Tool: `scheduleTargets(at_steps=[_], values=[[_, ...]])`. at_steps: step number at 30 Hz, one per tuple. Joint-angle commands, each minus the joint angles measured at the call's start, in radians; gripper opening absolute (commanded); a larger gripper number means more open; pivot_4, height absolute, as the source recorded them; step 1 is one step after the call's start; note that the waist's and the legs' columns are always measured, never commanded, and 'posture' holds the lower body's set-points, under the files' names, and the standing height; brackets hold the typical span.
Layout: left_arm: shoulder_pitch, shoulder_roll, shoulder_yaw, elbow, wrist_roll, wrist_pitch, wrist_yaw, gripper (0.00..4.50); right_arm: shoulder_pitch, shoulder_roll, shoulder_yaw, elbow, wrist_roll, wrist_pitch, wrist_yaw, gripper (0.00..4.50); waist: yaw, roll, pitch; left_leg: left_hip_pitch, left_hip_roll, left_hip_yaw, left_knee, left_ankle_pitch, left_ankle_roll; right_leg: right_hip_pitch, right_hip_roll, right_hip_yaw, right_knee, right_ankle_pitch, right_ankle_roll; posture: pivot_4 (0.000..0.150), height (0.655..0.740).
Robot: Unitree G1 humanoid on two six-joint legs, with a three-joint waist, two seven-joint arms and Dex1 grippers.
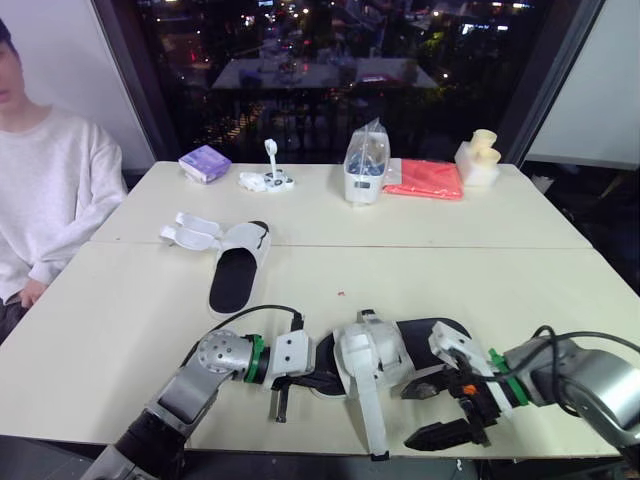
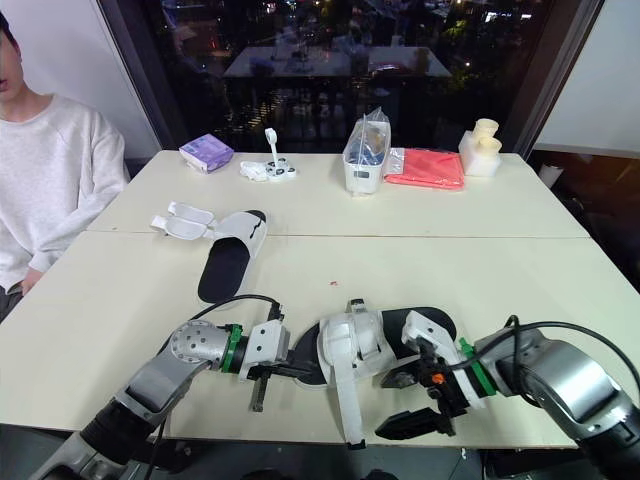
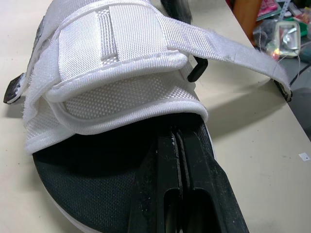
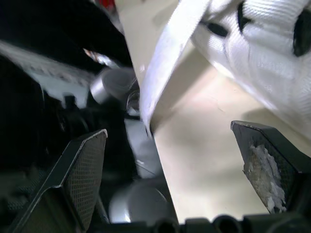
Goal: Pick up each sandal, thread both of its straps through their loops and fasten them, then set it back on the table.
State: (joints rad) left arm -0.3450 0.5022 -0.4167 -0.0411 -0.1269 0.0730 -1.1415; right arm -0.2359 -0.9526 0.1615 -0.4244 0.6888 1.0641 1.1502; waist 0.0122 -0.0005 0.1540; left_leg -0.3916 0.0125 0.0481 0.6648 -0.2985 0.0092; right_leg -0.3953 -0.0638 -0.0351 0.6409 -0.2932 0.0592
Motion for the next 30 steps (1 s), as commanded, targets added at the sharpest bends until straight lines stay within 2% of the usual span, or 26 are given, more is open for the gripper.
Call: scheduleTargets(at_steps=[1,12,16,17,22,23,27,30], values=[[0.023,0.013,-0.03,0.022,0.037,0.025,-0.002,0.0,-0.027,0.042,-0.01,-0.008,0.071,0.096,-0.042,4.44,0.0,0.0,0.0,0.0,0.0,0.0,0.0,0.0,0.0,0.0,0.0,0.0,0.0,0.0,0.0,0.15,0.74],[0.037,0.017,-0.027,0.022,0.037,0.021,0.0,0.0,-0.028,0.172,0.014,-0.045,0.125,0.194,-0.177,4.44,-0.002,0.0,0.0,0.0,0.0,0.0,0.0,0.0,0.0,0.0,0.0,0.0,0.0,0.0,0.0,0.15,0.74],[0.039,0.017,-0.028,0.022,0.037,0.02,0.0,0.0,-0.042,0.203,-0.008,-0.037,0.15,0.219,-0.209,3.29,-0.003,0.0,0.0,0.0,0.0,0.0,0.0,0.0,0.0,0.0,0.0,0.0,0.0,0.0,0.0,0.15,0.74],[0.04,0.018,-0.028,0.022,0.037,0.02,0.0,0.0,-0.046,0.206,-0.012,-0.037,0.156,0.224,-0.214,2.68,-0.003,0.0,0.0,0.0,0.0,0.0,0.0,0.0,0.0,0.0,0.0,0.0,0.0,0.0,0.0,0.15,0.74],[0.041,0.017,-0.029,0.022,0.038,0.018,0.002,0.0,-0.06,0.206,-0.029,-0.04,0.182,0.238,-0.231,0.23,-0.002,0.0,0.0,0.0,0.0,0.0,0.0,0.0,0.0,0.0,0.0,0.0,0.0,0.0,0.0,0.15,0.74],[0.041,0.016,-0.029,0.023,0.039,0.018,0.003,0.0,-0.069,0.199,-0.038,-0.041,0.19,0.245,-0.23,0.04,-0.003,0.0,0.0,0.0,0.0,0.0,0.0,0.0,0.0,0.0,0.0,0.0,0.0,0.0,0.0,0.15,0.74],[0.04,0.015,-0.03,0.027,0.039,0.014,0.003,0.0,-0.117,0.172,-0.071,-0.046,0.225,0.27,-0.225,0.04,-0.003,0.0,0.0,0.0,0.0,0.0,0.0,0.0,0.0,0.0,0.0,0.0,0.0,0.0,0.0,0.15,0.74],[0.04,0.015,-0.03,0.031,0.04,0.011,0.003,0.0,-0.225,0.144,-0.098,-0.025,0.278,0.322,-0.2,0.04,-0.005,0.001,0.0,-0.001,0.0,0.0,0.0,0.0,0.0,-0.001,0.0,0.0,0.0,0.0,0.0,0.15,0.74]])
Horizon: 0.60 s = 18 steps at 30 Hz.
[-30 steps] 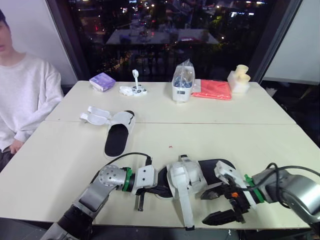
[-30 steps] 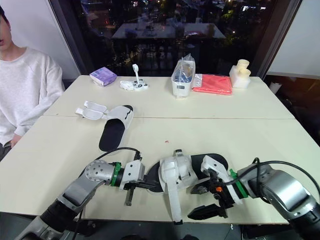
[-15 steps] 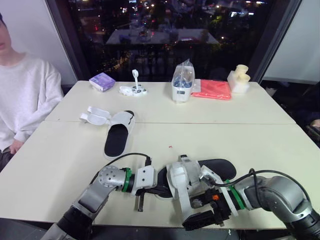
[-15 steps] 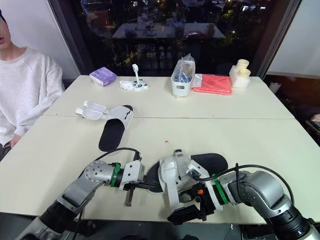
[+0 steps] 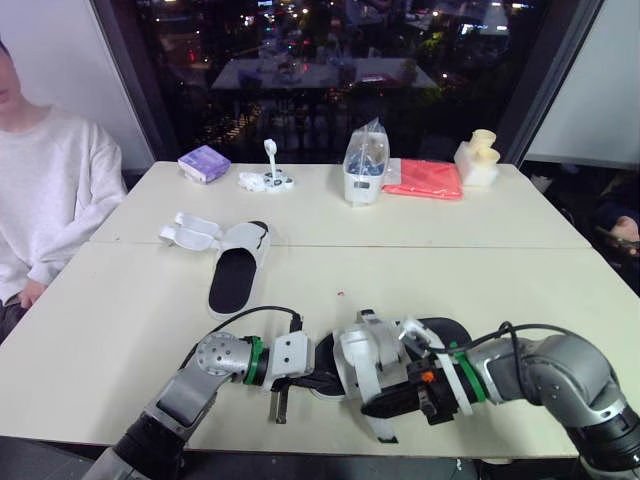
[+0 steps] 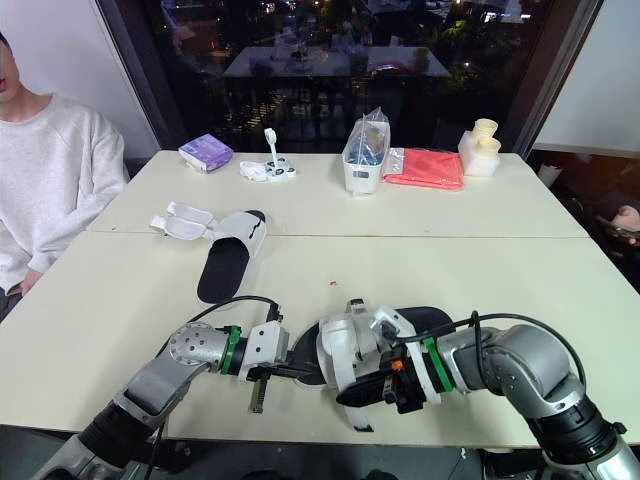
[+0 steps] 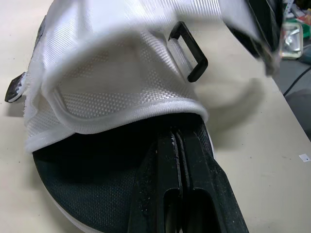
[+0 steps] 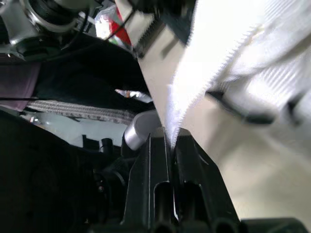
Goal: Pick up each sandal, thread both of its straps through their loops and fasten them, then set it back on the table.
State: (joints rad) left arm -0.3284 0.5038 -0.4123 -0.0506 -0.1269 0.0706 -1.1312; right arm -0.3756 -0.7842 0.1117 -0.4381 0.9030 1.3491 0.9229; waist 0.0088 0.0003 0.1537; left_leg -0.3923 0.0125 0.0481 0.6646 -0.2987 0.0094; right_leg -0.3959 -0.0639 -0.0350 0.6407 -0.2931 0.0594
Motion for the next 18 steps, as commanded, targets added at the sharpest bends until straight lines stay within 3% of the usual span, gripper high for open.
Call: scheduleTargets(at_steps=[1,10,18], values=[[0.023,0.013,-0.034,0.042,0.041,0.012,-0.006,0.0,-0.136,-0.024,-0.048,0.015,0.072,0.05,0.033,0.04,-0.002,0.0,0.0,0.0,0.0,0.0,0.0,0.0,0.0,0.0,0.0,0.0,0.0,0.0,0.0,0.15,0.74],[0.023,0.007,-0.035,0.051,0.047,0.001,0.002,0.0,-0.392,0.073,0.021,0.33,0.01,0.054,0.038,0.04,-0.004,0.0,0.0,-0.002,0.0,0.0,-0.001,-0.001,0.001,-0.001,0.0,0.0,-0.001,0.0,0.0,0.15,0.74],[0.029,0.007,-0.035,0.041,0.047,0.005,0.012,0.0,-0.43,0.125,0.103,0.435,-0.054,0.027,0.07,0.04,-0.003,0.0,0.0,-0.002,0.0,0.0,-0.001,-0.001,0.001,-0.001,-0.001,0.0,-0.001,0.001,0.002,0.15,0.74]])
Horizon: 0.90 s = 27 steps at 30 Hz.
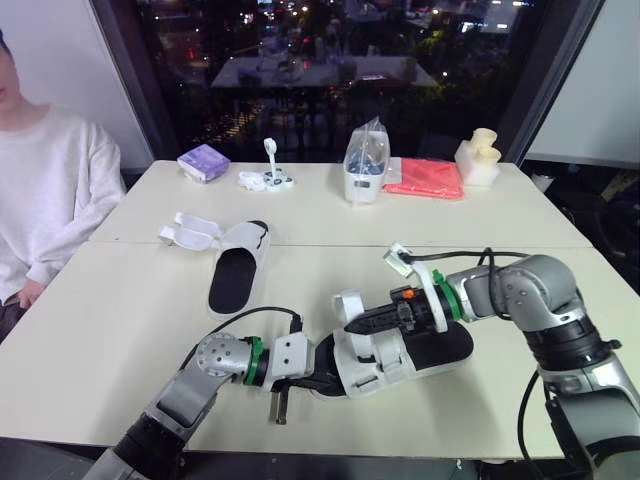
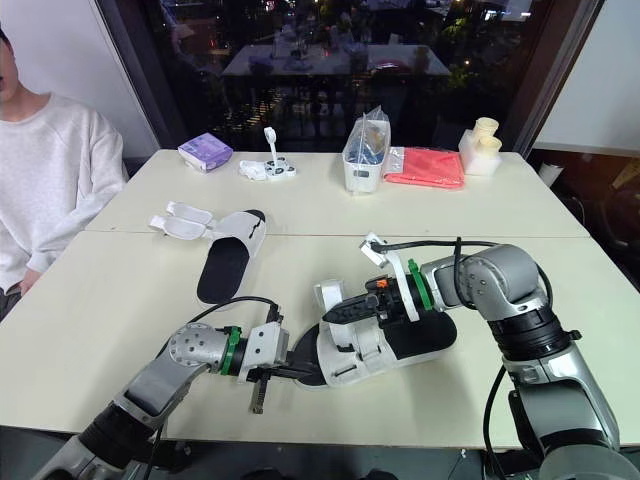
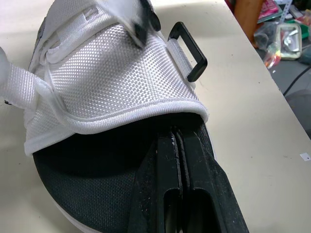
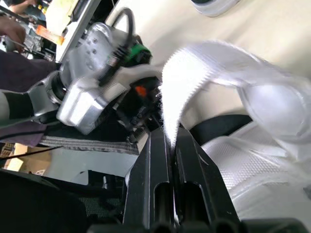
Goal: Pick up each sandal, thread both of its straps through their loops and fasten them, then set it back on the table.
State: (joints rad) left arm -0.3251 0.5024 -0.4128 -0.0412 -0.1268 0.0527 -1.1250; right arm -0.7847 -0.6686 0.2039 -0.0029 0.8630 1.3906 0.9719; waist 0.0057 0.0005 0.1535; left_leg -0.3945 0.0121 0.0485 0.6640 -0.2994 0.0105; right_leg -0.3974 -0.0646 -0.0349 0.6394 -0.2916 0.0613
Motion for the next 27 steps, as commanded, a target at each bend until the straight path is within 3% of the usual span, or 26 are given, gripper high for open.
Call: scheduleTargets(at_steps=[1,27], values=[[0.026,0.008,-0.034,0.03,0.047,0.023,0.007,0.0,-0.022,0.01,0.019,0.002,-0.019,-0.017,0.025,0.04,0.0,0.0,0.0,0.0,0.0,0.0,0.0,0.0,0.0,0.0,0.0,0.0,0.0,0.0,0.0,0.15,0.74],[0.014,0.004,-0.032,0.005,0.04,0.06,0.019,0.0,0.007,-0.086,0.25,-0.017,-0.316,-0.32,0.239,0.04,0.002,0.0,0.0,0.0,0.0,0.0,0.0,0.0,0.0,0.0,0.0,0.0,-0.001,-0.001,-0.002,0.15,0.74]])
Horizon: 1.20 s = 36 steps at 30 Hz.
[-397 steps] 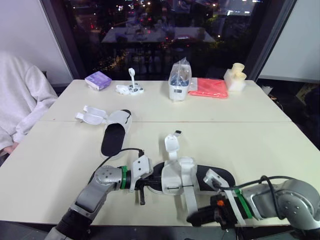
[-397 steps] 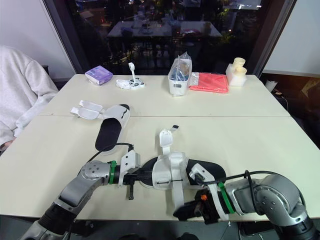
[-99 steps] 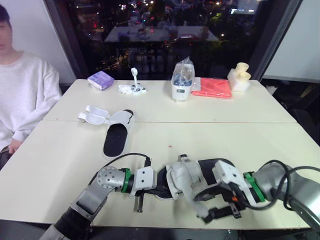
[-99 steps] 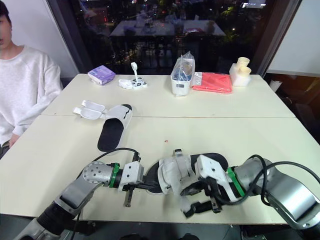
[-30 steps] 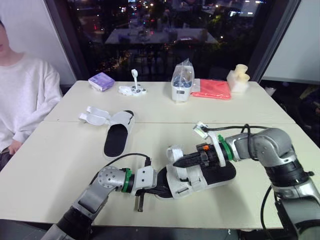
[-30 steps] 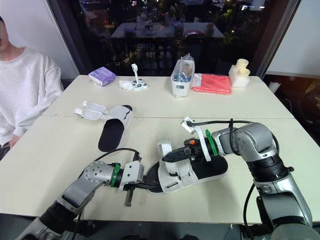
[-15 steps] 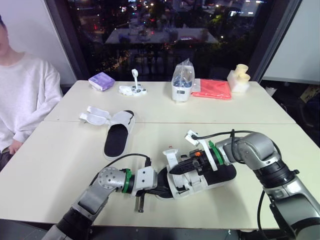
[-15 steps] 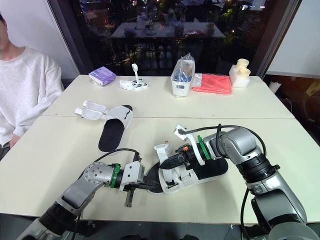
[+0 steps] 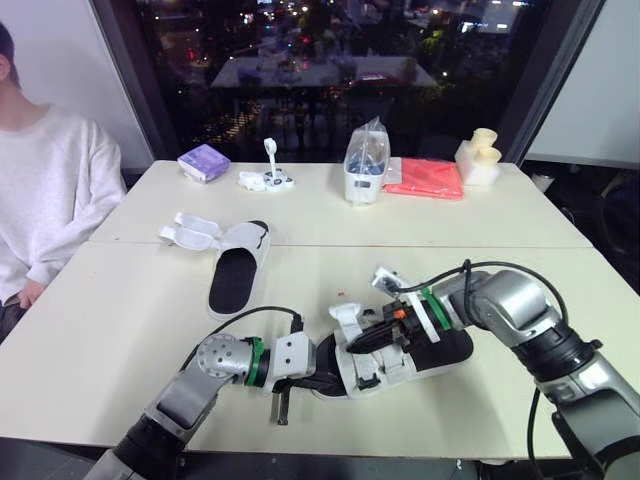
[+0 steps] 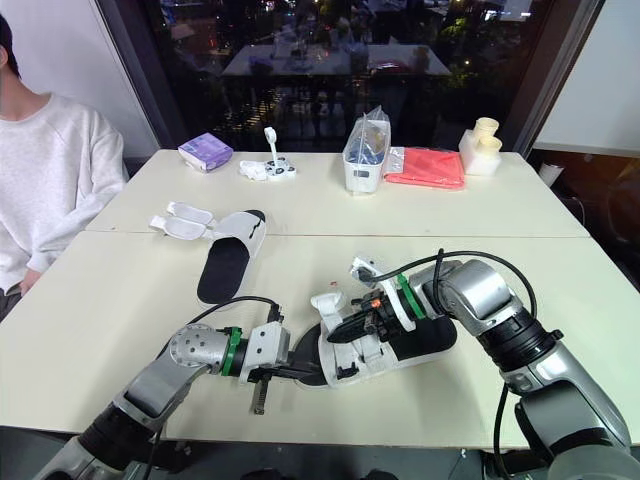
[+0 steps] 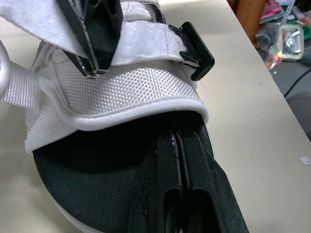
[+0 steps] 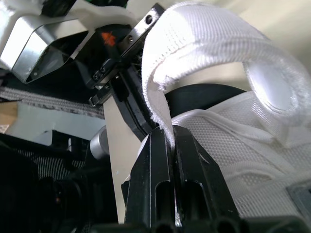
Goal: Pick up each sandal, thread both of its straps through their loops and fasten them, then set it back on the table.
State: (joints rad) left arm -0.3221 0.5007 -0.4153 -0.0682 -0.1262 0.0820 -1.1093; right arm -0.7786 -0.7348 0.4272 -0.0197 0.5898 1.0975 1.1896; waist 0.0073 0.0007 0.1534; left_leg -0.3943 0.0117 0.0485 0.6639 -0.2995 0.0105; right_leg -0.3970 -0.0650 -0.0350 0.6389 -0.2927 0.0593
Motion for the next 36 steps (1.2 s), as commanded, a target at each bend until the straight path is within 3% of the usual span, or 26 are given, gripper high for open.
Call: scheduleTargets(at_steps=[1,24,27,34,36], values=[[0.011,0.006,-0.029,0.031,0.039,0.031,0.004,0.0,0.0,-0.02,0.03,0.0,-0.052,-0.037,0.029,0.04,0.0,0.0,0.0,0.0,0.0,0.0,0.0,0.0,0.0,0.0,0.0,0.0,0.0,0.0,0.0,0.15,0.74],[0.005,0.009,-0.025,0.037,0.038,0.028,0.011,0.0,0.155,-0.107,0.066,-0.269,-0.13,-0.13,0.069,0.04,0.002,0.0,0.0,0.0,0.0,0.0,-0.001,-0.001,0.001,0.001,0.0,0.0,-0.004,0.0,0.0,0.15,0.74],[0.004,0.009,-0.026,0.038,0.038,0.027,0.01,0.0,0.162,-0.106,0.048,-0.275,-0.128,-0.135,0.064,0.91,0.0,0.0,0.0,0.0,0.0,0.0,-0.001,-0.001,0.001,0.001,0.0,0.0,-0.004,0.0,0.0,0.15,0.74],[0.002,0.007,-0.029,0.042,0.041,0.022,0.007,0.0,0.164,-0.128,-0.014,-0.312,-0.1,-0.121,0.059,4.3,-0.006,0.0,0.0,0.002,0.0,0.0,-0.001,-0.001,0.001,0.004,0.0,0.0,-0.004,0.001,-0.001,0.15,0.74],[0.004,0.007,-0.031,0.04,0.043,0.02,0.006,0.0,0.167,-0.168,-0.054,-0.349,-0.081,-0.107,0.059,4.46,-0.006,0.0,0.0,0.003,0.0,0.0,-0.001,-0.001,0.001,0.004,0.0,0.0,-0.004,0.001,-0.001,0.15,0.74]])
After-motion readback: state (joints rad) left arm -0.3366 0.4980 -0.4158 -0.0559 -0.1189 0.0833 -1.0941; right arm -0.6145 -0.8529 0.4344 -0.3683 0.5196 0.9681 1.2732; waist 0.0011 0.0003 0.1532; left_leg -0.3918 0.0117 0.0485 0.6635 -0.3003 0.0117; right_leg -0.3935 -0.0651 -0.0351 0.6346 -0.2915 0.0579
